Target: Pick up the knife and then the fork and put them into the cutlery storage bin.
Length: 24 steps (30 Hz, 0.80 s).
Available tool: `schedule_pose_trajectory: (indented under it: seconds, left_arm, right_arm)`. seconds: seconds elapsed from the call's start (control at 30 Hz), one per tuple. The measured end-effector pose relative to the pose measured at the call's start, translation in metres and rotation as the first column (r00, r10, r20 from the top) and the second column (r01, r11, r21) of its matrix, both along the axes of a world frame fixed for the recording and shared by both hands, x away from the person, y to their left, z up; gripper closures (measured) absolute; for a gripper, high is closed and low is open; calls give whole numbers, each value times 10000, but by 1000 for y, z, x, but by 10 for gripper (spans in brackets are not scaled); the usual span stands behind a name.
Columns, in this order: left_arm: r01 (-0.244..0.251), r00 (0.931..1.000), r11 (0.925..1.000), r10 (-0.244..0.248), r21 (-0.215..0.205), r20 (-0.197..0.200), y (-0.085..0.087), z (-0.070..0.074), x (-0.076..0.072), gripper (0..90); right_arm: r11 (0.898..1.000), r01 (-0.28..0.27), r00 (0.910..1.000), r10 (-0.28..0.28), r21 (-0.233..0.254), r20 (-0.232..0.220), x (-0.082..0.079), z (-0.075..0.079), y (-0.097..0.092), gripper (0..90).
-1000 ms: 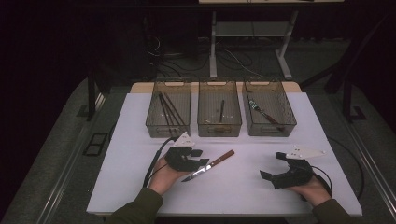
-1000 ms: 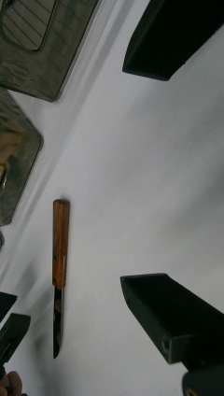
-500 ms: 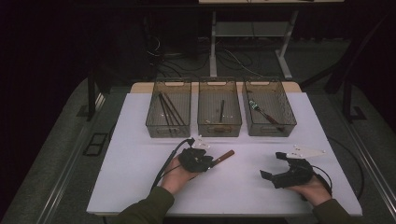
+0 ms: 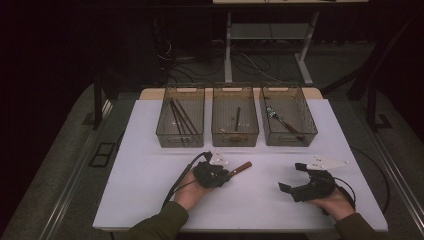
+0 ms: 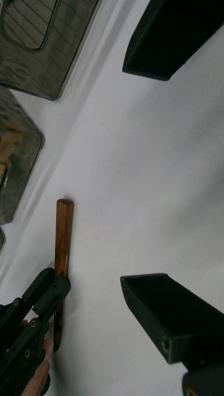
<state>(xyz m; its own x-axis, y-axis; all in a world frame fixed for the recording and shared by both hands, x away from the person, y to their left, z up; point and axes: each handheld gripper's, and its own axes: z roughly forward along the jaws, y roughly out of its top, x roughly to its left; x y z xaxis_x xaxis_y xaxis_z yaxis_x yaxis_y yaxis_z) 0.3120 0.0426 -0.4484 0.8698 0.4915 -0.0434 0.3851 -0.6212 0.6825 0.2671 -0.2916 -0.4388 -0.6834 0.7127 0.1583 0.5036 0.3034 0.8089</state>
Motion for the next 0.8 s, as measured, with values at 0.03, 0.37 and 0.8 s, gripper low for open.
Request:
schedule_pose_trajectory:
  seconds: [0.03, 0.37, 0.8]
  left_arm:
    - [46, 10000, 10000, -46, 6, 47, 0, 0, 0, 764]
    - [449, 9990, 9989, -449, -111, -51, 3, 2, 3, 769]
    - [2121, 9728, 9718, -2199, -1028, -720, 3, 21, -8, 768]
  right_arm:
    - [10000, -9, 10000, 9, -7, -8, 0, 0, 0, 6]
    - [9998, -202, 9997, 202, 39, -127, 1, 1, 0, 5]
    - [9792, -2015, 9795, 2015, -228, -52, 7, 17, 11, 6]
